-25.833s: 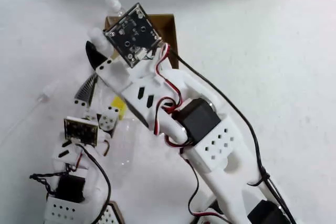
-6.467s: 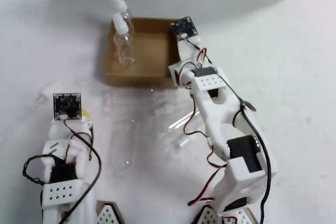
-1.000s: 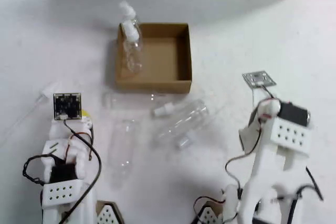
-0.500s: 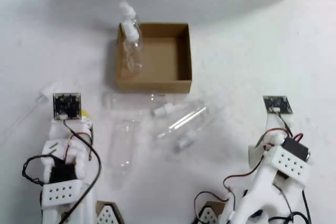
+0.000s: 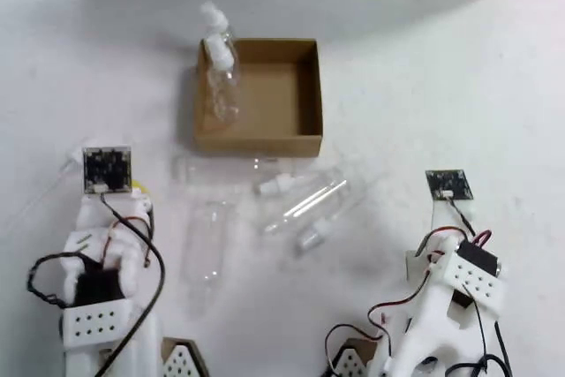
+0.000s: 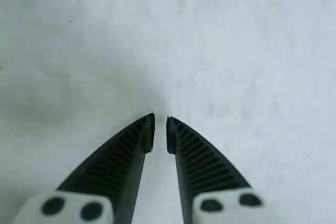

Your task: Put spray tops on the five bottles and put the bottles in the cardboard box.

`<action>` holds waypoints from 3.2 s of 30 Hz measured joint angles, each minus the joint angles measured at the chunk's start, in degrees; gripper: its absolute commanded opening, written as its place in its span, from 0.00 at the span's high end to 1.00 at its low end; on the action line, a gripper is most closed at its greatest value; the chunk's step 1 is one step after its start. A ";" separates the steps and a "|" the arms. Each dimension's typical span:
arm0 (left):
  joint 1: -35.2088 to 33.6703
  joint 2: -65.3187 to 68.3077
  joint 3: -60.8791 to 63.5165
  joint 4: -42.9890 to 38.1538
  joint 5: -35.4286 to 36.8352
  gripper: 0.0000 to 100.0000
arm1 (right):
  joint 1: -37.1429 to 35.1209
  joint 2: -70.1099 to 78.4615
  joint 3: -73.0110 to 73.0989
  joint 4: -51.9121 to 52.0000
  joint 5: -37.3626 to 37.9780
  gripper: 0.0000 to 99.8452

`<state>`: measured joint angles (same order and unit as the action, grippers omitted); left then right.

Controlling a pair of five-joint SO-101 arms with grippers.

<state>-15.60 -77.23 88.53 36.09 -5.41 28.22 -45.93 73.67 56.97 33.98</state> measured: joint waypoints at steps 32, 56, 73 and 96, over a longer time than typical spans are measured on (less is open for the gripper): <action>44.66 12.84 -13.89 16.70 3.34 0.97 | -0.18 0.00 0.00 0.00 -0.09 0.98; 18.90 52.57 -26.64 7.30 -19.16 0.98 | -0.26 0.00 0.00 -0.35 -0.09 0.98; -1.76 47.12 -23.12 7.38 -34.20 0.97 | -0.35 0.00 0.00 -0.35 -0.09 0.98; 14.51 26.64 -36.84 44.13 -62.86 0.82 | -0.35 0.00 0.00 -0.35 -0.09 0.98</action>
<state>-1.10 -50.59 51.69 80.22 -68.26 27.87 -45.93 73.67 56.62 33.89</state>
